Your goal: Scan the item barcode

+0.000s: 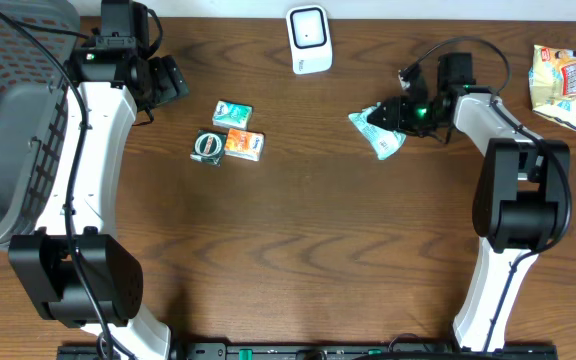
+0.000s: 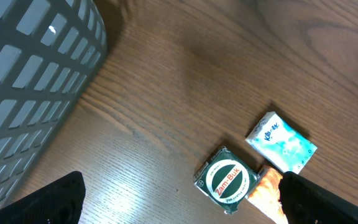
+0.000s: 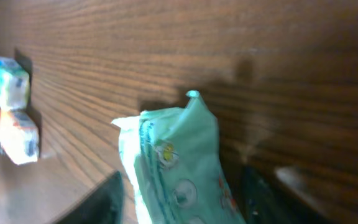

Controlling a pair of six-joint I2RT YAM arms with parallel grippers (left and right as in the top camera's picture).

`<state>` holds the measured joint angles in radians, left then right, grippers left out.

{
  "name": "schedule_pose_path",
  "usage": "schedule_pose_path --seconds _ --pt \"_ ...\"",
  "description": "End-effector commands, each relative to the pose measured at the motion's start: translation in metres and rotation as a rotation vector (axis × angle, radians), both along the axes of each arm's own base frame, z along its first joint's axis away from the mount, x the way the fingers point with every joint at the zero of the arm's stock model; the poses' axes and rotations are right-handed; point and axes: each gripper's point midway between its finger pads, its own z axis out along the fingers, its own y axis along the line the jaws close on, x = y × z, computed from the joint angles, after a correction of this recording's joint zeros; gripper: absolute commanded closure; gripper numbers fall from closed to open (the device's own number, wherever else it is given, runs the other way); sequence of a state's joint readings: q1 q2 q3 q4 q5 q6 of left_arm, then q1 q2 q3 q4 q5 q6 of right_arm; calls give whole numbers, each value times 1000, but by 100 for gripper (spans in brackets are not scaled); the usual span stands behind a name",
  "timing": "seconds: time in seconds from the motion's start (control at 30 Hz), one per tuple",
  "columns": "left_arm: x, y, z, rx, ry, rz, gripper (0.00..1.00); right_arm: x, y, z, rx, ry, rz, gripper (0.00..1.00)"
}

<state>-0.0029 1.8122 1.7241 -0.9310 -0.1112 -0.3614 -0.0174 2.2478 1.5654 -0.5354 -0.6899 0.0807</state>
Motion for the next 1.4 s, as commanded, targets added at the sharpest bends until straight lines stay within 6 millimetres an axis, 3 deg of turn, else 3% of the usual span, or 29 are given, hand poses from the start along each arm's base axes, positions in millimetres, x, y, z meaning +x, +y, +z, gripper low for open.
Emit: schedule_pose_path --seconds 0.0,0.07,0.1,0.23,0.37,0.5,0.63,0.73,0.93,1.07,1.17,1.3,1.33,1.37 --pt "1 2 0 14 1 1 2 -6 9 -4 44 20 25 75" --pt "1 2 0 14 1 1 2 -3 9 2 38 5 23 94" --pt "1 2 0 14 1 1 2 -2 7 6 27 -7 20 99" --pt "1 2 0 14 1 1 2 5 -3 26 -88 -54 -28 99" --pt "1 2 0 14 1 0 2 13 -23 48 -426 -141 -114 99" --pt "1 2 0 14 1 1 2 15 -40 74 -895 -257 -227 99" --pt "1 2 0 14 1 1 2 9 -39 98 -1309 -384 -376 99" --pt "1 2 0 14 1 1 2 5 -17 89 -1453 -448 -384 99" --pt "1 2 0 14 1 1 2 -7 11 25 -1603 -447 -261 98" --pt "1 2 0 14 1 1 2 -19 28 1 -1636 -441 -168 87" --pt "1 2 0 14 1 0 2 -26 45 6 -1601 -465 -165 62" --pt "1 2 0 14 1 1 2 -36 87 6 -1407 -457 -62 45" --pt "1 2 0 14 1 1 2 -40 98 6 -1340 -443 -28 34" --pt "1 2 0 14 1 1 2 -44 108 8 -1269 -429 -3 30"
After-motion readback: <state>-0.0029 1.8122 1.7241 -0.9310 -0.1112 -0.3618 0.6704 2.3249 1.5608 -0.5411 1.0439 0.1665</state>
